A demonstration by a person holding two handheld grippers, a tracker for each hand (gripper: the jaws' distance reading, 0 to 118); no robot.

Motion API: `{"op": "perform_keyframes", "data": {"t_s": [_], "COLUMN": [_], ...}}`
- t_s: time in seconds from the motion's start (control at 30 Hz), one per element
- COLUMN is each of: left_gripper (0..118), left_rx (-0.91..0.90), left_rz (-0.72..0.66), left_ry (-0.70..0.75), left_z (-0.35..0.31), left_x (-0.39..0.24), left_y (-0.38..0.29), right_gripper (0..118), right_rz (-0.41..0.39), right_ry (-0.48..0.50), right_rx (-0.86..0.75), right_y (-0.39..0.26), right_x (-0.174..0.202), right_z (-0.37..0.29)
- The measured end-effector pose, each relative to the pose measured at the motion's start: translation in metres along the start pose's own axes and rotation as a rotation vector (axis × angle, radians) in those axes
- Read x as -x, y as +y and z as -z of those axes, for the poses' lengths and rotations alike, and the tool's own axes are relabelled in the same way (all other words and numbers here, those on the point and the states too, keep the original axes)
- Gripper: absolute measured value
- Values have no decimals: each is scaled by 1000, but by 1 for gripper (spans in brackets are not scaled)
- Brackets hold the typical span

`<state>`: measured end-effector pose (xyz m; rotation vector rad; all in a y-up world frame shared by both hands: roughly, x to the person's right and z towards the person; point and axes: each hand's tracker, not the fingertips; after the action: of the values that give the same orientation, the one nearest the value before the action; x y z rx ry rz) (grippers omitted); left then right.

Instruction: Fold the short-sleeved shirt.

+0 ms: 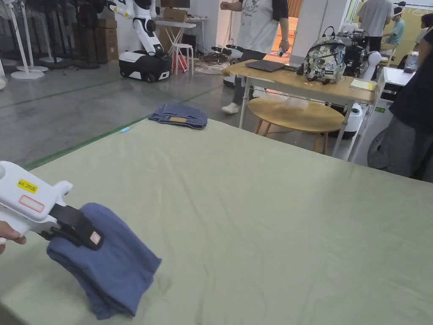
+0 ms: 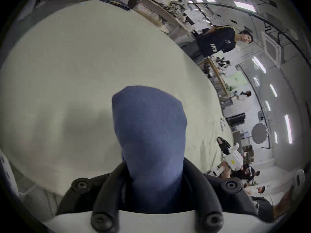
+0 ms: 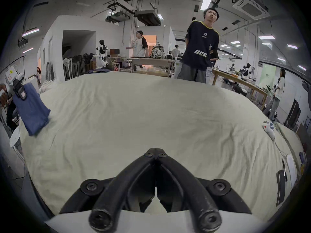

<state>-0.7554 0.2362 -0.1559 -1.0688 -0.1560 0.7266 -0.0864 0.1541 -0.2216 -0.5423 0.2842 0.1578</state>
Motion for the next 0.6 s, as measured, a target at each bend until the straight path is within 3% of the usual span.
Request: {"op": "perform_keyframes", "data": {"t_s": [0.3,0.4,0.57,0.6], "left_gripper": [17,38,42,42], "left_rx": [4,-14,-71,-89], "left_rz": [-61,-8,15,9], "left_ry": [145,216,362,389], "left_z": [-7,7,-20,-32], "left_x": [38,-9,-12,15], "left_y": [15,-20,-10,12], "right_gripper": [0,0,0,0], "right_rz": [8,-6,-12,-5], "right_ry": [12,15,31,36], "right_rx": [32,42,49,50], "right_y": [3,2,-2,-2], "right_x": [7,10,15,15], "right_z": [8,10,12,12]}}
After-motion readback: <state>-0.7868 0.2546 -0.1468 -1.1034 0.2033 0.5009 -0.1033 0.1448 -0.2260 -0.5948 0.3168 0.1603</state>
